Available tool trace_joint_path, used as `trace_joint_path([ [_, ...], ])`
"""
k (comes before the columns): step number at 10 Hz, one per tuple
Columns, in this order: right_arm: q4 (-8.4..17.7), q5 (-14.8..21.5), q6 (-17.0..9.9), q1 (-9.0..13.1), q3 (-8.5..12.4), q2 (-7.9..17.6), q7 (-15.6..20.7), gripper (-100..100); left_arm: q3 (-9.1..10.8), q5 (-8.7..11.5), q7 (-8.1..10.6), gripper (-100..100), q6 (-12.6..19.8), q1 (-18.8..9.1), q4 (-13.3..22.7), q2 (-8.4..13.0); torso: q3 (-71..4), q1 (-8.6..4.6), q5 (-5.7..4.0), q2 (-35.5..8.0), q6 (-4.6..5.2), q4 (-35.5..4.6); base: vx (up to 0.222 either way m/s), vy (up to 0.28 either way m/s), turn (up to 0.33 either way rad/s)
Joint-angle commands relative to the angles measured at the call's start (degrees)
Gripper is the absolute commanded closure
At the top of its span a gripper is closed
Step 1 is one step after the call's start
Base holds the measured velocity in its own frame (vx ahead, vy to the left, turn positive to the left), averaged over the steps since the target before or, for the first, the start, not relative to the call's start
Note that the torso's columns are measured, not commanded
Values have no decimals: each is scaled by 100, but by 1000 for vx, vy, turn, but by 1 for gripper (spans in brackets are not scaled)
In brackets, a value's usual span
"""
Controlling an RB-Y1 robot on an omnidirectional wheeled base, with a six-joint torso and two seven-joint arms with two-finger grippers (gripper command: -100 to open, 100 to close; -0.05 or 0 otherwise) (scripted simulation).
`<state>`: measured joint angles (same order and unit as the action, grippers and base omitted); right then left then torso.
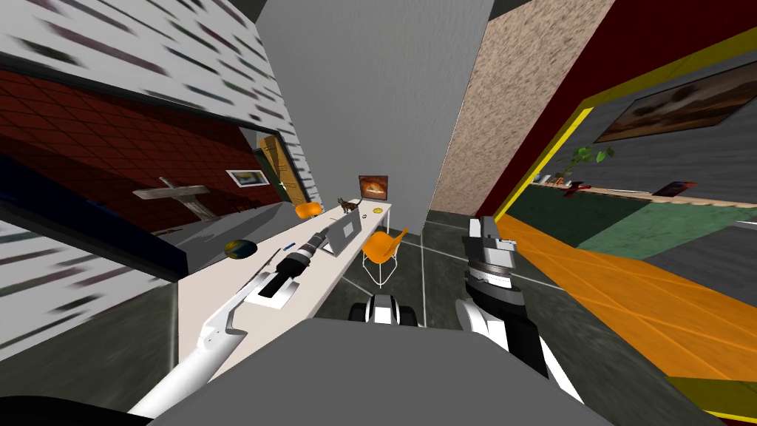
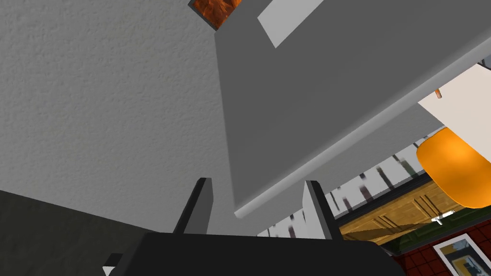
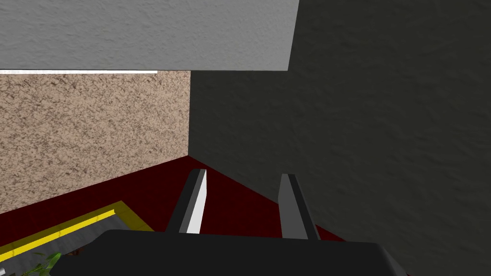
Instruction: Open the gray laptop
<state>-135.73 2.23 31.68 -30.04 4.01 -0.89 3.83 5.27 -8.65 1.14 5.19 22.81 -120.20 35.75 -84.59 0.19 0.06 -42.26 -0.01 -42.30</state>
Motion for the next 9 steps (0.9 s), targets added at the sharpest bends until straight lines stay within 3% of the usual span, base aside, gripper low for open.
trace_joint_path([
  [1, 0, 0, 0, 0, 0, 0, 0, 0, -28, 343, 367, 100, 386, 31, -197, 59, -6, 15, 8, 10, -2, 5, 46, 128, -32],
  [7, 0, 0, 0, 0, 1, 0, 0, 0, -91, 1036, 1057, 100, 1124, 98, -602, 188, -12, 6, 14, 23, -6, 23, 24, 116, -31],
  [8, 0, 0, 0, -1, 1, 0, 0, 0, -83, 958, 966, 100, 1008, 67, -570, 178, -8, 6, 10, 16, -8, 17, 15, 55, -10],
  [9, 0, 0, 0, -1, 0, 0, 0, 0, -143, 1168, 1166, 100, 1129, 68, -554, 103, 0, -21, 2, 3, -4, 10, 19, 86, -31],
])
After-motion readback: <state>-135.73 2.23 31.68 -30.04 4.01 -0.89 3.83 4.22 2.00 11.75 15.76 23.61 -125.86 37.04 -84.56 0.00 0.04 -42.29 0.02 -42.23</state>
